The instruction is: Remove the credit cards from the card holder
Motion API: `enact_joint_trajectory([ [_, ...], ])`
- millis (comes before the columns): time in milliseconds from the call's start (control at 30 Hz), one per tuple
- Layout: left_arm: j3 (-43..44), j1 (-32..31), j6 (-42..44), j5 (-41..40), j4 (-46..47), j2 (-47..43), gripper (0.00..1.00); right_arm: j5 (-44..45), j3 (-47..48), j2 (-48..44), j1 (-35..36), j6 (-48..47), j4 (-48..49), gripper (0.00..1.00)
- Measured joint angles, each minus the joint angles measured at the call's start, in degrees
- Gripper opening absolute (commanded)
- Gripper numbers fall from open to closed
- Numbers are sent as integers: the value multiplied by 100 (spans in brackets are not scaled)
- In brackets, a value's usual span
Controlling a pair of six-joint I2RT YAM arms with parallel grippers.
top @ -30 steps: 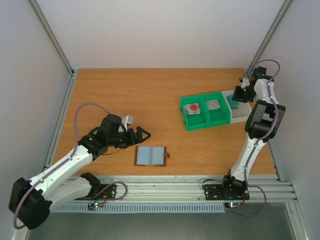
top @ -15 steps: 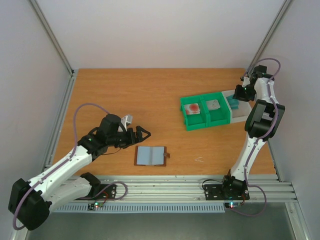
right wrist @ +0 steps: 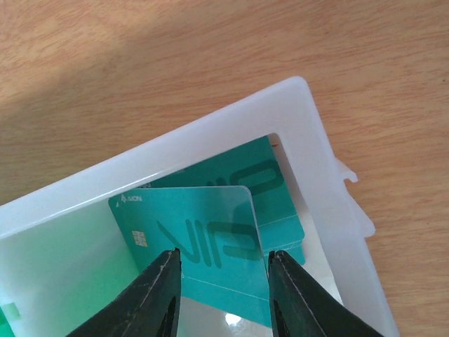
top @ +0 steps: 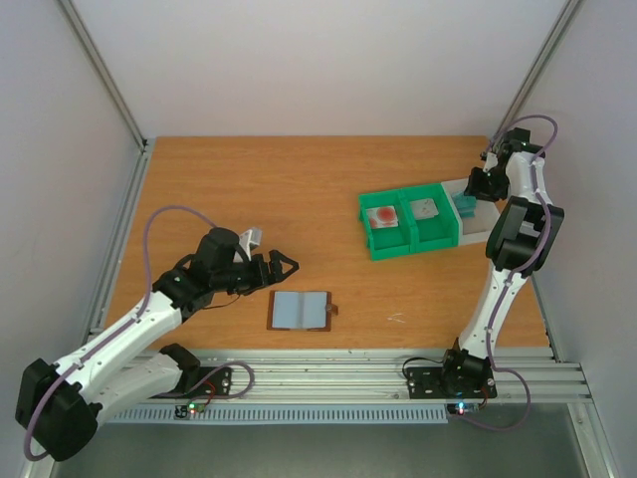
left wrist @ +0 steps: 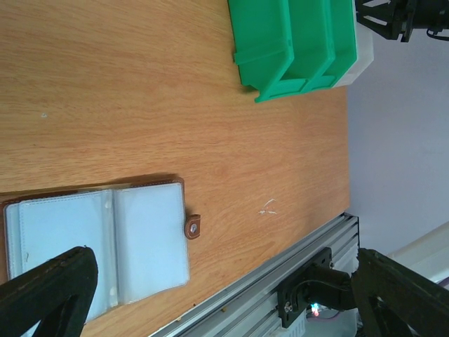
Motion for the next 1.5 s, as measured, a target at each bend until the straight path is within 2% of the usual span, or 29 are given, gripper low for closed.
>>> enact_joint_trajectory([
  [433, -11, 0, 9, -212, -225, -400, 99, 26, 396, 7, 44, 374, -208, 47],
  [633, 127, 0, 243, -586, -916, -518, 99, -2, 251, -105, 199, 649, -205, 49],
  [833, 605, 0, 514, -1005, -1563, -531, 99, -197, -507, -890, 568, 1038, -74, 52],
  [1100, 1644, 0, 852, -1766, -2507, -555, 99, -374, -1893, -2841, 1429, 1648, 413, 58],
  [1333, 2341, 7, 1086, -2573, -3132, -647, 99, -422, -2962, -4509, 2535, 2164, 673, 73],
  [1400, 2455, 7, 1128, -2693, -3272, -649, 99, -433, -3077, -4730, 2946, 2218, 697, 76],
  [1467, 2520, 7, 1178, -2741, -3397, -656, 99, -398, -3353, -5108, 3318, 2312, 743, 97],
  [1500, 2522, 7, 1200, -2743, -3425, -671, 99, -391, -3471, -5259, 3464, 2369, 748, 98],
])
